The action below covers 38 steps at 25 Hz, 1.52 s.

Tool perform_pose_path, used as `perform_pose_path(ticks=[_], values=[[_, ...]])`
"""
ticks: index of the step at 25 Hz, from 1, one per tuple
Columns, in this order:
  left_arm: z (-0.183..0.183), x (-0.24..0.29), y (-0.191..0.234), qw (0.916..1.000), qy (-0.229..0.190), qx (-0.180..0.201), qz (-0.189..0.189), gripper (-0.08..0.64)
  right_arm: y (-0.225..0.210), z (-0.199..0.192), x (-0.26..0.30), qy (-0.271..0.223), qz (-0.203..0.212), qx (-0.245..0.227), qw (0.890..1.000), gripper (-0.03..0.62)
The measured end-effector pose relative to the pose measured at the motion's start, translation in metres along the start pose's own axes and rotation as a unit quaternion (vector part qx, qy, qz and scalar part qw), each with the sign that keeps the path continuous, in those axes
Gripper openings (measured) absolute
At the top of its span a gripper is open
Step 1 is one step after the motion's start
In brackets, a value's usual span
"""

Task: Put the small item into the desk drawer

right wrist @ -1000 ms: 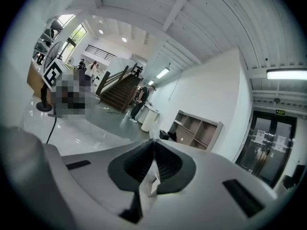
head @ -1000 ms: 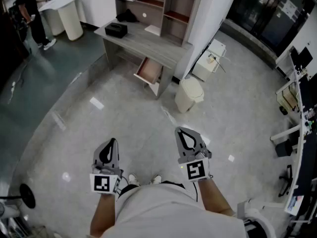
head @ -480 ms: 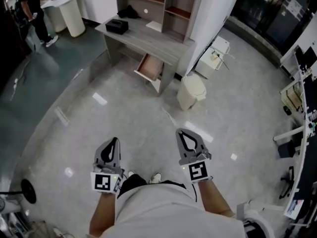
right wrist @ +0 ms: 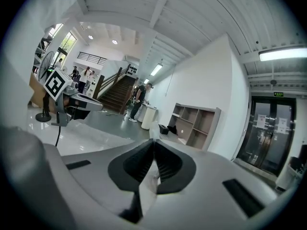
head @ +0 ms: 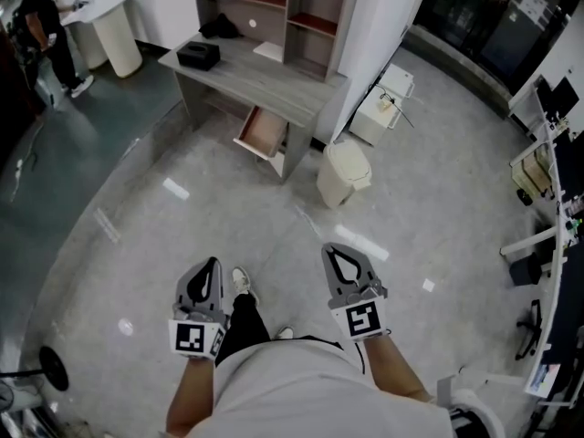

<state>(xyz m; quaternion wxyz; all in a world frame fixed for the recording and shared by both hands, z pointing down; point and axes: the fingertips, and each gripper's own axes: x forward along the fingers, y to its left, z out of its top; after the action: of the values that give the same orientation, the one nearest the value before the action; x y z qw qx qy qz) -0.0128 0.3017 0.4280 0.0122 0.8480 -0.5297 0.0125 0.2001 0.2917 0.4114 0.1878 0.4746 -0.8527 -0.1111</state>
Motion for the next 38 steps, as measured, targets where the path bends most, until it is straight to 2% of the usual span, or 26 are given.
perform_pose_path(ticks=[5,11,16,21,25,29,38], values=[[-0.004,0.065,0.02,0.9993,0.004,-0.016,-0.032,0.018,-0.027,-0.009,0.048,0.015,-0.016,0.013,1.0,0.025],[0.0,0.144,0.102,0.9987,0.003,-0.01,-0.051,0.018,-0.055,0.01,0.152,0.016,-0.024,0.077,0.997,0.025],[0.012,0.204,0.167,0.9974,-0.007,-0.025,-0.066,0.018,-0.074,0.037,0.234,0.027,-0.031,0.063,0.997,0.025],[0.001,0.243,0.212,0.9966,-0.003,-0.028,-0.077,0.017,-0.082,0.046,0.283,0.038,-0.039,0.052,0.997,0.025],[-0.01,0.26,0.223,0.9958,0.01,-0.047,-0.078,0.018,-0.089,0.043,0.304,0.052,-0.039,0.053,0.996,0.025],[-0.015,0.288,0.226,0.9954,0.019,-0.046,-0.082,0.018,-0.105,0.041,0.329,0.047,-0.035,0.048,0.997,0.025],[0.022,0.348,0.228,0.9985,0.003,-0.013,-0.054,0.017,-0.157,0.022,0.377,0.034,-0.004,0.033,0.999,0.025]])
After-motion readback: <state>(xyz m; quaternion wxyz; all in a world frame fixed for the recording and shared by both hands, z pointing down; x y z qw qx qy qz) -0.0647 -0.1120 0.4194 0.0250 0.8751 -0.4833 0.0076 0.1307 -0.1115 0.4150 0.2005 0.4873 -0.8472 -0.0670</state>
